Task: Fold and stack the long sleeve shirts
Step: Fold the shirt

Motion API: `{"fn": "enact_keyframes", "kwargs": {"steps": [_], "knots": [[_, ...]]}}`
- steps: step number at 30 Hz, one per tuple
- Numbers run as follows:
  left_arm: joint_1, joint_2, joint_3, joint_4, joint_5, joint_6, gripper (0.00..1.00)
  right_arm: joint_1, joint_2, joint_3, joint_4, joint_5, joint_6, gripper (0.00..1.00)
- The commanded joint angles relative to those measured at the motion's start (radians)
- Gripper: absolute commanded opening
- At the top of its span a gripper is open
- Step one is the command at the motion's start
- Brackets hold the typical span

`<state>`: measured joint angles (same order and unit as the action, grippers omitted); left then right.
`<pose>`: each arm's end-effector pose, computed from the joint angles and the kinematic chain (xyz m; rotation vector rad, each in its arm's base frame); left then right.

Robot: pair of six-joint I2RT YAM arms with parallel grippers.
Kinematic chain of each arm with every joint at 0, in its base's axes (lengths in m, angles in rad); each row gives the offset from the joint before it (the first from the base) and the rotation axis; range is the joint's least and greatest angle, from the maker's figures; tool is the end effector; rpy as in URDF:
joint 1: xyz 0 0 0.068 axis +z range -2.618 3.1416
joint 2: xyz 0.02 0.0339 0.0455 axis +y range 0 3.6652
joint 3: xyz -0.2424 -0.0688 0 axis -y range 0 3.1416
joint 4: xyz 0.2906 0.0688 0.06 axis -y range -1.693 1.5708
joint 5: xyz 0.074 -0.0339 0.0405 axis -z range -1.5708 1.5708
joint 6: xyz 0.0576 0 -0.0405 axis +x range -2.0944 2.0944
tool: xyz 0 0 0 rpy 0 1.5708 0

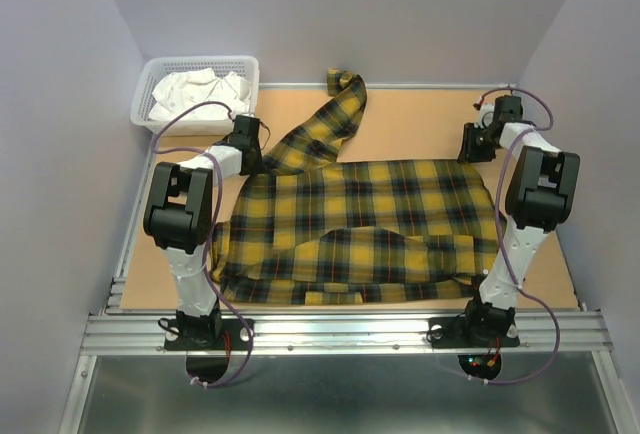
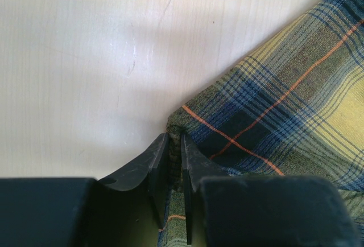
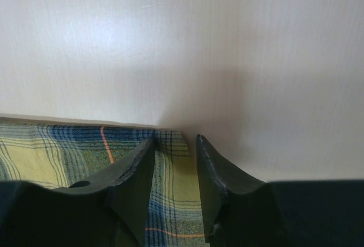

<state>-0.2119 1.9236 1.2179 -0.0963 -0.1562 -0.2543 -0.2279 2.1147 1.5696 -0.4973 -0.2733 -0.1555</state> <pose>0.4466 -0.0869 0.1041 -0.1247 2.3574 -0.0408 0.4811 -0.0956 0.1097 -0.0025 2.5671 0.2141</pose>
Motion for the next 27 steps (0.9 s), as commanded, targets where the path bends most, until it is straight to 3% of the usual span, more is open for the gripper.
{"fn": "enact_keyframes", "kwargs": {"steps": [1, 6, 9, 12, 22, 27], "knots": [[0.005, 0.034, -0.008, -0.054, 0.009, 0.007, 0.24, 0.002, 0.024, 0.044, -0.007, -0.059, -0.024, 0.37], [0.005, 0.031, -0.011, -0.054, 0.006, 0.006, 0.16, 0.002, 0.005, 0.01, -0.009, -0.041, -0.047, 0.23], [0.005, 0.029, -0.008, -0.06, 0.006, 0.004, 0.0, 0.002, -0.007, 0.024, -0.009, -0.04, -0.047, 0.14], [0.006, 0.009, -0.009, -0.06, 0.001, 0.003, 0.0, 0.002, -0.015, 0.064, -0.007, -0.012, -0.033, 0.01], [0.019, -0.12, -0.001, -0.031, -0.06, -0.031, 0.0, 0.002, -0.101, 0.115, 0.042, 0.063, 0.005, 0.01], [0.02, -0.144, 0.014, -0.025, -0.092, -0.03, 0.0, 0.002, -0.127, 0.061, 0.074, 0.059, 0.039, 0.01]]}}
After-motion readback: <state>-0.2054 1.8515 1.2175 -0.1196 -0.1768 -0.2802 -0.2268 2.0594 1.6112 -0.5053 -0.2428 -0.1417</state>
